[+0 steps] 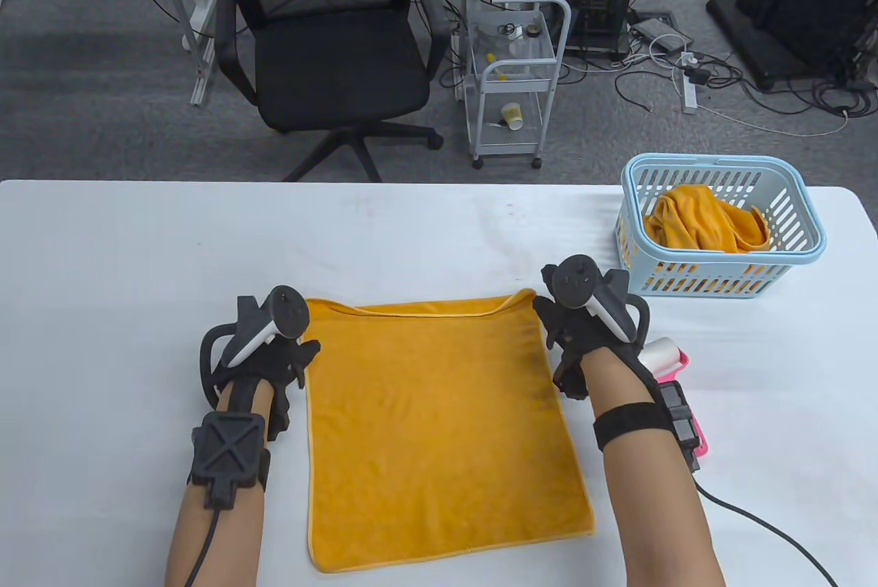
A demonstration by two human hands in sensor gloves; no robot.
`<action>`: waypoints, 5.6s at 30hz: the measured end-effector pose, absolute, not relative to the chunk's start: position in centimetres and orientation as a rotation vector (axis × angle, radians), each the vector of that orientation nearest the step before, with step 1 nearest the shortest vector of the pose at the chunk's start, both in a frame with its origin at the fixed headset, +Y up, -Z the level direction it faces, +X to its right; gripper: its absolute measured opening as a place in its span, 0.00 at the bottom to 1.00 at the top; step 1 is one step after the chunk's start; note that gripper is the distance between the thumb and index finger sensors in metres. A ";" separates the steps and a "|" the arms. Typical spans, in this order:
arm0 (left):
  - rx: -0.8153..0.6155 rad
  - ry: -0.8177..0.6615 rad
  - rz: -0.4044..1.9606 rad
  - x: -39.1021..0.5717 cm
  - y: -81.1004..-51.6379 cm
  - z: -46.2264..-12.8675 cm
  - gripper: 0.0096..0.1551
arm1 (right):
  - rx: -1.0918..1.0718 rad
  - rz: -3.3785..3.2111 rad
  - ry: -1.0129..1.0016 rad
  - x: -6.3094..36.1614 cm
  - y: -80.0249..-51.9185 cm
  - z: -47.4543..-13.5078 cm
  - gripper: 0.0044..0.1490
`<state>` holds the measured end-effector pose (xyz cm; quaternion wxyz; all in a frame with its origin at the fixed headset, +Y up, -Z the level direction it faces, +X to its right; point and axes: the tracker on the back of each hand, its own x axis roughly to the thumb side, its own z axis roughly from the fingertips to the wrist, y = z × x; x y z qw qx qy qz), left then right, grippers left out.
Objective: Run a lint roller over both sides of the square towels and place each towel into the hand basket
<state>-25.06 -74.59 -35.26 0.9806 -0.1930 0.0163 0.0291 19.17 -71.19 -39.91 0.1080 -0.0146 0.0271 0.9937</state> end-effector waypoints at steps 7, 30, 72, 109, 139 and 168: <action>-0.506 -0.189 -0.117 -22.9 -75.3 -28.4 0.43 | -0.049 3.118 0.126 24.9 -70.6 -34.9 0.62; -0.584 -0.261 -0.213 -21.3 -78.6 -25.0 0.59 | -0.654 3.067 0.370 30.2 -76.1 -32.3 0.36; -0.577 -0.265 -0.218 -21.2 -78.7 -25.0 0.59 | 0.567 3.227 0.539 7.7 -72.8 -30.3 0.34; -0.572 -0.278 -0.204 -21.3 -78.8 -25.0 0.59 | 0.481 3.203 0.295 -1.8 -75.2 -36.9 0.38; -0.571 -0.282 -0.205 -21.3 -78.8 -25.0 0.58 | 0.727 3.275 0.239 -3.2 -75.0 -34.6 0.38; -0.572 -0.276 -0.204 -21.3 -78.8 -25.1 0.58 | 0.740 3.259 0.185 0.7 -73.2 -30.3 0.40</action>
